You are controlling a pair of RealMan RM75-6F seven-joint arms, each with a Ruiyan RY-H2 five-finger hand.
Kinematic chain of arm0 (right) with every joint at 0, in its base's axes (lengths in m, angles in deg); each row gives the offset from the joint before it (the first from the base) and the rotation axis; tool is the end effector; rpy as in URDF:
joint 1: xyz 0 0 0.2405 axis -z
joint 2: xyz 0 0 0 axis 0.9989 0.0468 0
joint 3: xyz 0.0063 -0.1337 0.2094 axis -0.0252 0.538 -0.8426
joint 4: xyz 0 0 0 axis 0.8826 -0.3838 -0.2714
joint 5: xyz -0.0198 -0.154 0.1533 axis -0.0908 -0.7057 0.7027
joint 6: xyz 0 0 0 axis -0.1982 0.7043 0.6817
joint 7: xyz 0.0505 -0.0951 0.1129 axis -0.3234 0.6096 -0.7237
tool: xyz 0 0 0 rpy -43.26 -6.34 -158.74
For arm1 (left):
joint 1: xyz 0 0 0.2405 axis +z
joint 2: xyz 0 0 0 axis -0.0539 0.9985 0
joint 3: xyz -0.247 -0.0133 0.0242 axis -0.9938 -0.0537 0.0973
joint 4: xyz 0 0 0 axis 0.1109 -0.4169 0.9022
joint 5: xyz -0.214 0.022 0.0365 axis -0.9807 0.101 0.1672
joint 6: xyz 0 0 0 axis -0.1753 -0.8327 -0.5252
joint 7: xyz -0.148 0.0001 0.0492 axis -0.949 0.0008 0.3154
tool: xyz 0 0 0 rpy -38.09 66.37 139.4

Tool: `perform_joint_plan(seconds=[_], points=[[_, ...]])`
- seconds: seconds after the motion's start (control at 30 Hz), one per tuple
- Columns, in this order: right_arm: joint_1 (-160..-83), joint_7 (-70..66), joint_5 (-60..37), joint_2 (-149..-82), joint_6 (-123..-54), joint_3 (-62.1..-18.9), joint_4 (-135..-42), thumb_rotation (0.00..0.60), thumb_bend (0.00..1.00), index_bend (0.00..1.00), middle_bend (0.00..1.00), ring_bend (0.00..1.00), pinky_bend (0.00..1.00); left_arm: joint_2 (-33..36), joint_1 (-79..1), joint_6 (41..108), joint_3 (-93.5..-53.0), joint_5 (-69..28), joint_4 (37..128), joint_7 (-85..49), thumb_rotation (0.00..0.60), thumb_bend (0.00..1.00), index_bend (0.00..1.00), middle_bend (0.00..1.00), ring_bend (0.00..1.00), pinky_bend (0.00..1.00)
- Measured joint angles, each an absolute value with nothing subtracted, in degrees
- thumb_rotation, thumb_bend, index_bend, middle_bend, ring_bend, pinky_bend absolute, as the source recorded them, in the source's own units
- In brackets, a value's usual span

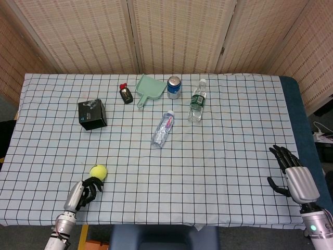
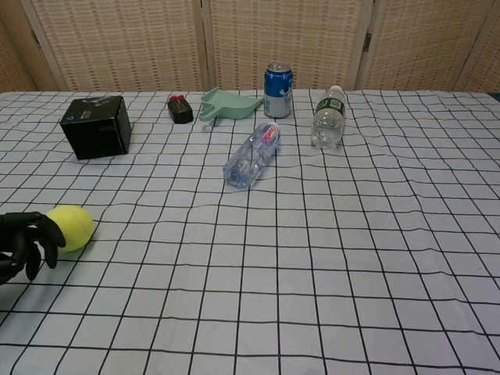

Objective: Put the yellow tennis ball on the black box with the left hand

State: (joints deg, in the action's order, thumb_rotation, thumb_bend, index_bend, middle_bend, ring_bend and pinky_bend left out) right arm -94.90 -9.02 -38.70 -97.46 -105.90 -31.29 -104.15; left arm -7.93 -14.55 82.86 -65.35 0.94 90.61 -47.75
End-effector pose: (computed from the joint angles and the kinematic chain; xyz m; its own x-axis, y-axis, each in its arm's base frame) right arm -0.3039 -0.2003 0.1302 0.2934 -0.0928 0.9515 -0.9535 -0.1002 0.2842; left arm -0.2634 0.2053 -0.0299 -0.3699 0.2714 0.8886 0.9285 0.0748 0.3637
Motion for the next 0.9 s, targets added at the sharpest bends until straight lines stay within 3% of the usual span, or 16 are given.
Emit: perform_joint_plan(seconds=[0.9], points=[[-94.95, -9.33, -38.63, -97.32, -105.72, -31.28, -104.19, 0.6, 0.27, 0.07, 0.03, 0.0, 0.15, -11.7, -17.31, 79.89, -68.66, -1.28, 86.61, -42.34, 0.6, 0.85, 0.46, 0.52, 0.57, 0.89]])
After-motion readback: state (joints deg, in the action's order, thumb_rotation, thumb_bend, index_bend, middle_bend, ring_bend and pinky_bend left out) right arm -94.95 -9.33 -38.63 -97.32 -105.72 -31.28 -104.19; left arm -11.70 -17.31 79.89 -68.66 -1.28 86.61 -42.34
